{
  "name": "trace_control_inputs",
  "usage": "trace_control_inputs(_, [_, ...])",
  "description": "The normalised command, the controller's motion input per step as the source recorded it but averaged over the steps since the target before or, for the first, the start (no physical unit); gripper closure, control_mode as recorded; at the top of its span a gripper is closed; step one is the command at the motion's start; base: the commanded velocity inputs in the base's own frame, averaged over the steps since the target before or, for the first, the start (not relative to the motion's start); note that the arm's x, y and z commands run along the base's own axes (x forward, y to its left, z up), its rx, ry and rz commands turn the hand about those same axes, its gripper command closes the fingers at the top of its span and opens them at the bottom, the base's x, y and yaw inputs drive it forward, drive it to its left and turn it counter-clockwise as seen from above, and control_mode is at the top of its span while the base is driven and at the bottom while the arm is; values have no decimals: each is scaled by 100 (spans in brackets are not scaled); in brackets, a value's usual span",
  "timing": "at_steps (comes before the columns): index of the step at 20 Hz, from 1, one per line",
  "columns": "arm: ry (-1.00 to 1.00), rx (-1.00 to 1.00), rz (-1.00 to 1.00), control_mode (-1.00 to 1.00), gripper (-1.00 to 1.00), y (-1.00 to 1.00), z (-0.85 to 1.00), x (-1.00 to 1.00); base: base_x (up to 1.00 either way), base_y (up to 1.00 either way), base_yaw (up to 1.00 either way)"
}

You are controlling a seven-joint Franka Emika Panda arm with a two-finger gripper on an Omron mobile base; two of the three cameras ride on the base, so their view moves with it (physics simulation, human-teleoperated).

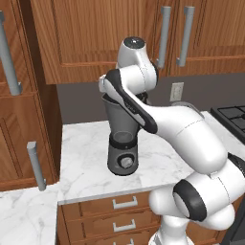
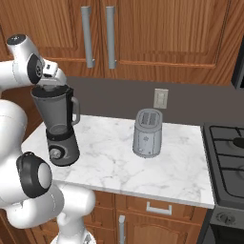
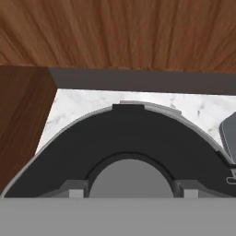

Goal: Close the lid blender by securely placing the lid on top.

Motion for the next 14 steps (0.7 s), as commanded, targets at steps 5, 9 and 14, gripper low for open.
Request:
trace_control_inputs(5, [0, 0, 0, -100, -100, 1, -23, 0, 0, 0, 0])
trace_control_inputs(9, [0, 0, 0, -100, -100, 0, -14, 0, 0, 0, 0])
trace_control_inputs(14, [-1, 0, 0, -100, -100, 0, -12, -23, 0, 0, 0])
